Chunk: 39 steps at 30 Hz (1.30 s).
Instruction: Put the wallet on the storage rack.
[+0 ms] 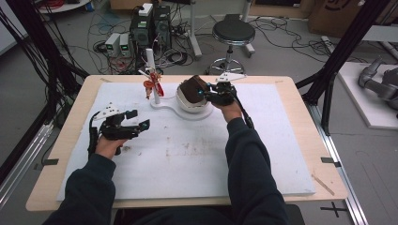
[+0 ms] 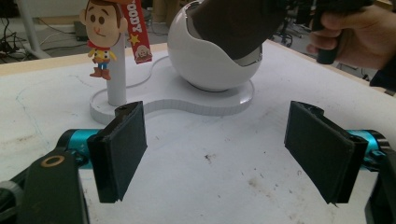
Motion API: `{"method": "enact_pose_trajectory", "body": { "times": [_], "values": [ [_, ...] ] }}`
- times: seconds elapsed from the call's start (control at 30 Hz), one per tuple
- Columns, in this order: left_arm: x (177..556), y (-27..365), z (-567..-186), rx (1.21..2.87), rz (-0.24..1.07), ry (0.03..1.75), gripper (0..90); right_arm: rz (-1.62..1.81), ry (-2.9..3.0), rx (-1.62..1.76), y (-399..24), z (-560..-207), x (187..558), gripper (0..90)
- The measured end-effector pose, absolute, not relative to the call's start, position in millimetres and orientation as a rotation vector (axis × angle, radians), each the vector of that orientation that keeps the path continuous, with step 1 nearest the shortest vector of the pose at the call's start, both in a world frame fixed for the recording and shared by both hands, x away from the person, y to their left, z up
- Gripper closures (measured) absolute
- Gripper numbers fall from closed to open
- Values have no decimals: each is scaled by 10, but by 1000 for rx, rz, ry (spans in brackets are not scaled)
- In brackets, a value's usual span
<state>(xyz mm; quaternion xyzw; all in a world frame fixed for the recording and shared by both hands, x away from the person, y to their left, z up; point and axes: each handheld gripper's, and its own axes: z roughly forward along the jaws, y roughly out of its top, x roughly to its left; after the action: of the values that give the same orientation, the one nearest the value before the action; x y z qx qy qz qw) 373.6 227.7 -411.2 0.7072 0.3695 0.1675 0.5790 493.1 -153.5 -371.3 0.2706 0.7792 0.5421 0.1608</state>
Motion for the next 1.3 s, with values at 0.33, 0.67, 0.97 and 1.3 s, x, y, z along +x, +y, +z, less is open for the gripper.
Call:
{"method": "enact_pose_trajectory", "body": {
  "times": [0.33,0.67,0.97,1.3],
  "values": [
    [3738,2268,-4124,1656,380,866,208,1439,2280,773,-1377,-3977,5044,632],
    [3739,2266,-4129,1657,374,876,208,1332,2186,807,-1585,-3691,4914,802],
    [3743,2268,-4136,1655,364,884,208,1204,2247,886,-1552,-3791,4960,751],
    [3720,2306,-4112,1627,375,878,203,1359,2150,947,-1980,-3635,4640,462]
  ]
}}
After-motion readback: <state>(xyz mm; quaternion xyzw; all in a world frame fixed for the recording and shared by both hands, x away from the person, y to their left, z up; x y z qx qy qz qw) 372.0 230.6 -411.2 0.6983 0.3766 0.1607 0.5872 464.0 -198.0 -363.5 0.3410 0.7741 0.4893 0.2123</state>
